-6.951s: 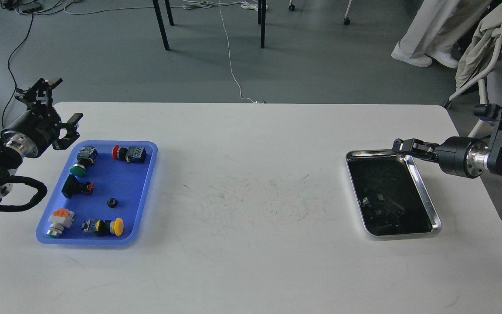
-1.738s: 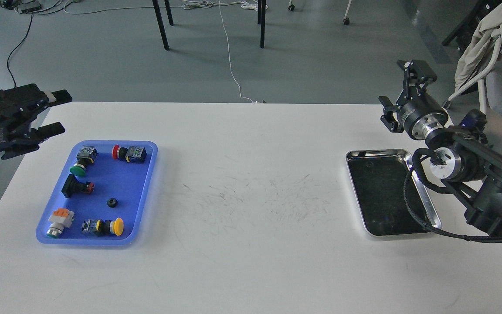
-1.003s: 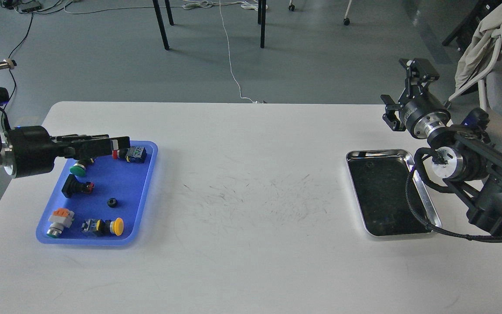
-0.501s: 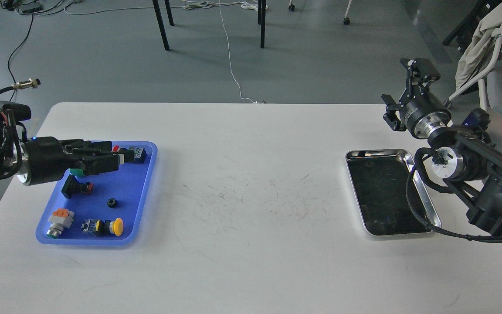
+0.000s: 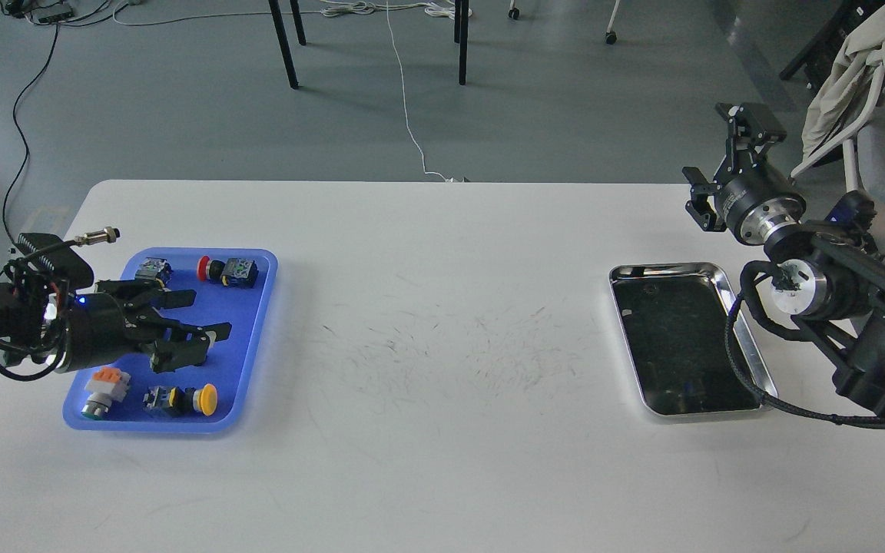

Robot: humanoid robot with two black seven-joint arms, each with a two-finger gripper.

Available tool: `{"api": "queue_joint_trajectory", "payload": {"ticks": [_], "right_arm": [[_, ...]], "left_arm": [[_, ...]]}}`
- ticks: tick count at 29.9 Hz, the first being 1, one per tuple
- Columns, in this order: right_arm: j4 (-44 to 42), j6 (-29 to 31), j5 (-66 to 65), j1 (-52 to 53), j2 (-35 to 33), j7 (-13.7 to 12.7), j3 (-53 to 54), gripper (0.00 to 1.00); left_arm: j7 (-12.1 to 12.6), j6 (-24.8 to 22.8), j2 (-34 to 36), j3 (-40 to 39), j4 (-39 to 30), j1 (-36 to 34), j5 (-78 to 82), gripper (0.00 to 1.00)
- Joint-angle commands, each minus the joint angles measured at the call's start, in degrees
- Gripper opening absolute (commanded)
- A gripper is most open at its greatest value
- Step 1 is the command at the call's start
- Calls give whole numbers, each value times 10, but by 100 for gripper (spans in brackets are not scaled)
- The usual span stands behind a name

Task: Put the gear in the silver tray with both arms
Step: 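Close the left gripper on the small black gear in the blue tray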

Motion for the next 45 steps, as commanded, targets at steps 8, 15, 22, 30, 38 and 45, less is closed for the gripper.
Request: {"api": "queue_joint_trajectory", "payload": {"ticks": [8, 15, 22, 30, 38, 45], "right_arm": [[0, 0, 0, 0, -4, 0, 0, 98], [0, 0, -1, 1, -4, 0, 0, 98], [0, 0, -5, 1, -4, 0, -1, 98], [-1, 0, -7, 1, -4, 0, -2, 98], [-1, 0, -7, 1, -5, 0, -3, 98], [-1, 0, -8, 0, -5, 0, -4, 98]], "left_arm": [[0, 62, -42, 49, 80, 10, 23, 77], [0, 67, -51, 53, 113, 15, 22, 73], [0, 72, -51, 53, 113, 35, 22, 71], [0, 72, -64, 53, 114, 36, 22, 65], [0, 72, -85, 53, 135, 36, 23, 58], [0, 72, -89, 55, 150, 36, 26, 54]]}}
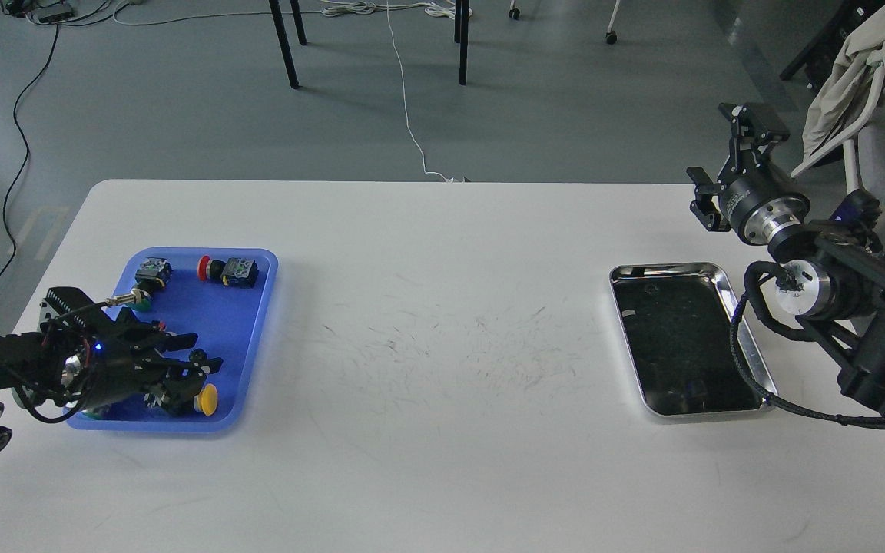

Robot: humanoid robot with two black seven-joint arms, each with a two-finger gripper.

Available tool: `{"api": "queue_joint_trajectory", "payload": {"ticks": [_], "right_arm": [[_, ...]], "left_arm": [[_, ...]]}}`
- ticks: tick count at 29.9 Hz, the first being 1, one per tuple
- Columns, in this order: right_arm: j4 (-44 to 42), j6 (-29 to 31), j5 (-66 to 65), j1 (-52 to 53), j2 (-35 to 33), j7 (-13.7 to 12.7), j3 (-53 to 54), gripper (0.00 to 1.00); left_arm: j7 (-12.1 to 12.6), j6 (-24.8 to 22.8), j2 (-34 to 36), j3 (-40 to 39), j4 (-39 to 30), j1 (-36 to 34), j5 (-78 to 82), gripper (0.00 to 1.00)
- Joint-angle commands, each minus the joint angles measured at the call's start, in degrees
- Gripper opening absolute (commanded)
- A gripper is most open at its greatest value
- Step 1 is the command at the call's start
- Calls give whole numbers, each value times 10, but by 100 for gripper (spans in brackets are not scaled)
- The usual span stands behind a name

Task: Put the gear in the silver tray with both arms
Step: 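Close the left gripper on the small black gear in the blue tray, then lift the black gear and carry it toward the table center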

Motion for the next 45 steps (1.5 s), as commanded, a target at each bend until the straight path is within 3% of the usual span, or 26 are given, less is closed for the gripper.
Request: {"api": "queue_joint_trajectory", "payload": {"ticks": [1, 10, 26, 35, 45], "right_arm": [[0, 0, 0, -1, 0, 0, 0, 98], [-1, 0, -1, -1, 1, 0, -1, 98], [-1, 0, -2, 0, 1, 0, -1, 98], [-1, 0, -2, -1, 1, 0, -2, 98], [-4, 0, -15, -2, 4, 0, -2, 98]], "left_arm": [[0, 0, -1, 5, 5, 0, 1, 53], [0, 0, 0, 12, 5, 0, -1, 48], [0, -2, 3, 11, -3, -4, 0, 18], [0, -18, 11, 8, -20, -20, -4, 13], [0, -78, 61, 1, -122, -106, -62, 11]]}}
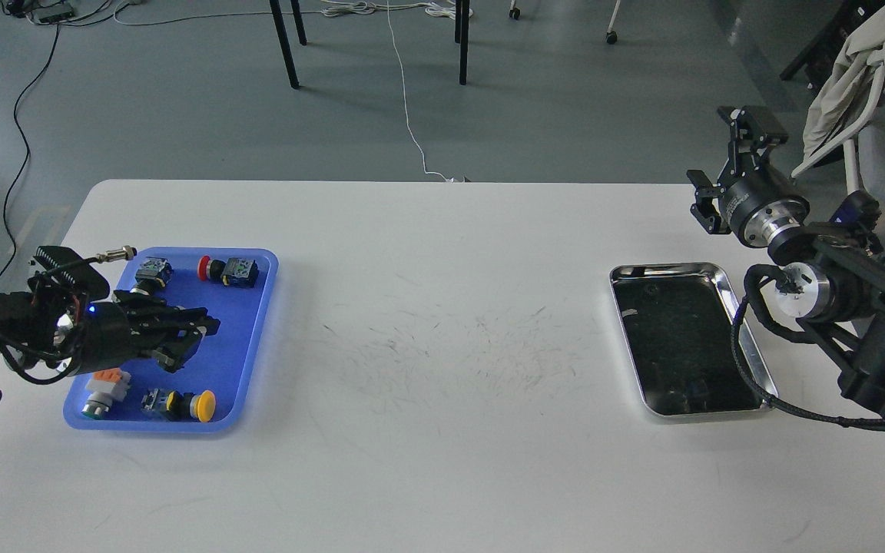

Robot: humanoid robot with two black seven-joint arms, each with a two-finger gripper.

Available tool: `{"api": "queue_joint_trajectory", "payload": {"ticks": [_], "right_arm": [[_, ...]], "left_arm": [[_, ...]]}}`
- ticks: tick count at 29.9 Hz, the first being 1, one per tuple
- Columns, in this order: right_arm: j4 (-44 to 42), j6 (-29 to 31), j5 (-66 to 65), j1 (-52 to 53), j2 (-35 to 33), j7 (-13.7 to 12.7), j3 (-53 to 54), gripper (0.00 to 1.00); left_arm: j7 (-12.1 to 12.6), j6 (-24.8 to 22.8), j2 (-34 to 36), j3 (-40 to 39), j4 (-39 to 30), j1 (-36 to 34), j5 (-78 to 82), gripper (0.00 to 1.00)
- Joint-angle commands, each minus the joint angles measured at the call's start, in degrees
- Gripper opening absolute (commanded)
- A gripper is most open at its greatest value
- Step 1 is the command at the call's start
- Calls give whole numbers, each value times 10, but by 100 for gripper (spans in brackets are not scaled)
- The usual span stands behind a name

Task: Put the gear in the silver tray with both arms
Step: 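Lift the black gear and carry it toward the table center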

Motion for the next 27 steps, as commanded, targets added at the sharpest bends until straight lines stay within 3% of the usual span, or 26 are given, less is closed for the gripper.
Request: {"api": "queue_joint_trajectory", "payload": {"ticks": [1, 5, 9, 14, 22, 27], "right_arm": [[0, 0, -2, 0, 2, 0, 0, 98], [1, -5, 0, 1, 1, 0, 12, 98], [-1, -17, 7, -1, 0, 0, 38, 98], [-3, -17, 26, -4, 0, -6, 62, 98], [-10, -19, 51, -4, 3, -7, 90, 98], [-22, -19, 51, -3, 8, -6, 96, 98]], "left_arm": [[0, -13, 17, -1, -48, -37, -17, 11], [0, -26, 14, 0, -87, -76, -17, 11], [0, -43, 8, 0, -169, -116, -16, 11], [0, -65, -45, 0, -219, -153, -6, 11], [0, -91, -158, 5, -208, -193, 11, 12], [0, -99, -227, 7, -158, -210, 12, 12]]}}
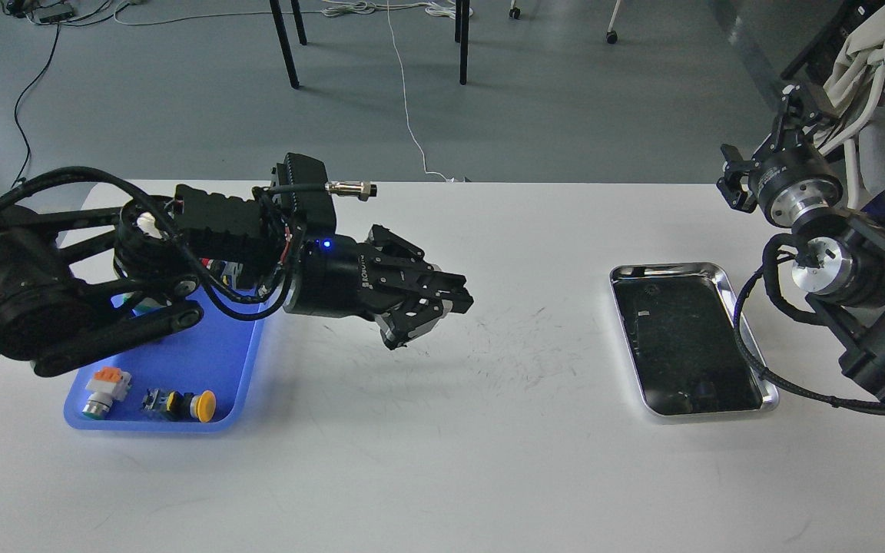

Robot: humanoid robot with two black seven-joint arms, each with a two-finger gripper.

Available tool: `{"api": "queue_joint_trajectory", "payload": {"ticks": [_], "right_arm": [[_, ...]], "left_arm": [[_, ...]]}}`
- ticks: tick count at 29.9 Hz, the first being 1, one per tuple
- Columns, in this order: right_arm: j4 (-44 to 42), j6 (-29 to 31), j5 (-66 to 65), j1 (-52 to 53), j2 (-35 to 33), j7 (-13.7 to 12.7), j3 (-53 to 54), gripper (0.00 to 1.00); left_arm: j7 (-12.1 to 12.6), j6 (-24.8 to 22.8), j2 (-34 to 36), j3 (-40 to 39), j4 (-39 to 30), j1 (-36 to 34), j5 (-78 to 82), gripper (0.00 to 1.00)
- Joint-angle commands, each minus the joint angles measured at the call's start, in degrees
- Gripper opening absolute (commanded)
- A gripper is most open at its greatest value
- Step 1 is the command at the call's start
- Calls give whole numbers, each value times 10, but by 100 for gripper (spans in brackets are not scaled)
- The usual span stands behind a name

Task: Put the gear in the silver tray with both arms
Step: 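Lift the black gear and carry it toward the table center, then hold the black gear with the left gripper over the table center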

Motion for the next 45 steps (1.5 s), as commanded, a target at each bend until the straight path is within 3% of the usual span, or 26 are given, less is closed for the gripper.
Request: {"api": "queue_joint_trajectory", "payload": {"ticks": [1, 9, 18, 27, 45], "right_arm": [[-4, 0, 0, 3, 2, 1, 3, 98], [-5, -1, 0, 3, 3, 1, 23, 98], [-5, -9, 0, 3, 3, 1, 27, 98], [-6, -10, -1, 1, 4, 1, 20, 98], [-6, -8, -2, 2, 2, 2, 15, 98]], "left_arm": [[0, -3, -50, 2, 31, -13, 1, 12], [0, -11, -181, 8, 125, -24, 6, 13], [0, -10, -336, 9, 277, -16, 7, 13], [0, -3, -338, 8, 423, 6, 0, 13], [0, 1, -338, 7, 431, 68, -18, 14]]}}
